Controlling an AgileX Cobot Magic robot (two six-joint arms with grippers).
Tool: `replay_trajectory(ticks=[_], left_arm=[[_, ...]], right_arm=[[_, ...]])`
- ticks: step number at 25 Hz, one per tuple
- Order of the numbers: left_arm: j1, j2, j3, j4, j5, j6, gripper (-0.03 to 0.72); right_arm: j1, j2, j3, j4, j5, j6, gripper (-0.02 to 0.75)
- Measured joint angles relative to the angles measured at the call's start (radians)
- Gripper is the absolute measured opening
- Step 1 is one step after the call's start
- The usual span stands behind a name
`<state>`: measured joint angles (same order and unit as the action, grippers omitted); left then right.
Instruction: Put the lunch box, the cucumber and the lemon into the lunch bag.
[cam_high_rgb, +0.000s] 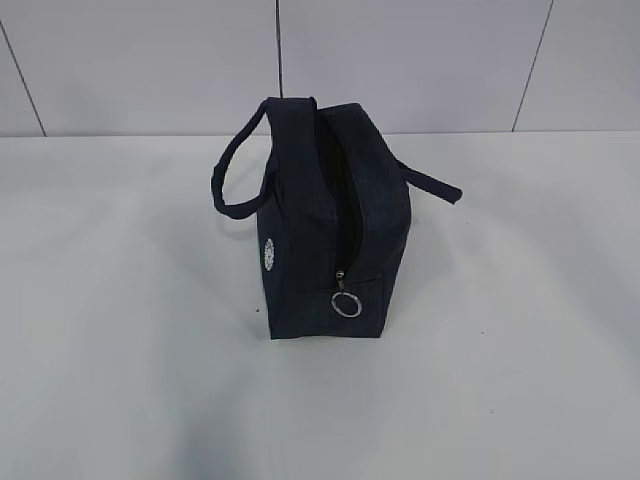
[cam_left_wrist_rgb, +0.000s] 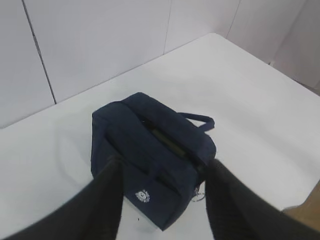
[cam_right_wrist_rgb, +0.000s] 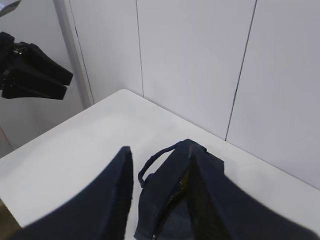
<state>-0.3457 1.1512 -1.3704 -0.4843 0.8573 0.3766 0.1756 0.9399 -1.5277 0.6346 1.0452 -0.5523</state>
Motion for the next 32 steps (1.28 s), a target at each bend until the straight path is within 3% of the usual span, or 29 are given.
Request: replay_trajectory(ticks=[8,16,20,28,32], left_arm=[[0.0,-0.303,0.319,0.081,-0.049,0.0,0.382],[0.0,-0.501,0.495,0.108,-0.052,0.0,0.382],[0.0,-0.538,0.507,0.108,-0.052,0.0,0.382],[0.0,-0.542,0.507,0.108,-0.054,0.0,0.382],[0.0,-0.542,0.507,0.108,-0.068,0.0,0.382]], right_arm=[[0.0,-0.295,0.546,0.04,-0.184,-0.061,0.283],[0.0,-0.317,0.957,0.36,-0.211,-0.405,0.283],[0.0,-0.289,1.055,0.459,-0.27,-0.559,0.283],[0.0,-0.134,1.064,0.604,-0.322,-0.843,0.285],[0.0,0.037,1.064,0.774,-0.322,-1.047,0.358]])
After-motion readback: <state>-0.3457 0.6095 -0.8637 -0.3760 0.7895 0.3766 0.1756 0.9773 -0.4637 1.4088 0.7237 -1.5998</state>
